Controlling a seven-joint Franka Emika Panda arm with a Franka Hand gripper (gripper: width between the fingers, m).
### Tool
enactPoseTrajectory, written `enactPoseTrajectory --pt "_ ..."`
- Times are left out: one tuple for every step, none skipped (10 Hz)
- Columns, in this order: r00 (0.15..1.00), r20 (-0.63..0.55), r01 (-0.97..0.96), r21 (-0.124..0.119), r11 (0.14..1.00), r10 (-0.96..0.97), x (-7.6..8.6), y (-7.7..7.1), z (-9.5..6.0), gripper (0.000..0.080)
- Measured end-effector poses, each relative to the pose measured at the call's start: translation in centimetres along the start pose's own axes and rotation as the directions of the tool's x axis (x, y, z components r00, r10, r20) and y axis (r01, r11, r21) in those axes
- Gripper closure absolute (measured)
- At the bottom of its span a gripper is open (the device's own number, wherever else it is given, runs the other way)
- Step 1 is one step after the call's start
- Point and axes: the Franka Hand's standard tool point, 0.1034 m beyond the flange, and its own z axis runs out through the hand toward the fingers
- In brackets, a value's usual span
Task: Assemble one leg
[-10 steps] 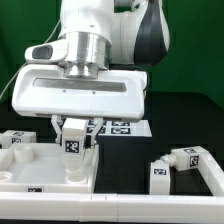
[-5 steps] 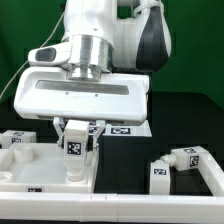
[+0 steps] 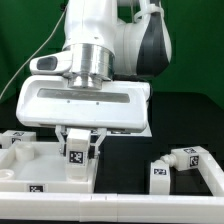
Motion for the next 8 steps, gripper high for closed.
enactPoseTrajectory --pt "1.0 -0.004 0.001 -0.001 1.0 -0.001 -0.05 0.02 0.0 0.0518" --pt "1.0 -0.01 0.0 -0.001 1.0 0.0 -0.13 0.04 0.02 0.0518" --pt "1.0 -0.015 0.001 -0.001 1.0 -0.001 -0.18 0.03 0.0 0.0518" --pt "1.0 -0.005 0.0 0.002 1.0 0.0 -0.11 0.02 0.01 0.0518" --pt "1.0 0.0 0.0 0.003 1.0 0.0 -0.2 0.0 0.06 0.0518" --pt "1.0 0.007 0.0 0.004 1.0 0.0 -0.34 -0.03 0.12 0.0445" --pt "1.0 0.008 -0.001 0.004 1.0 0.001 -0.22 0.02 0.02 0.0309" --pt "1.0 0.018 -0.001 0.009 1.0 0.001 0.63 0.09 -0.83 0.0184"
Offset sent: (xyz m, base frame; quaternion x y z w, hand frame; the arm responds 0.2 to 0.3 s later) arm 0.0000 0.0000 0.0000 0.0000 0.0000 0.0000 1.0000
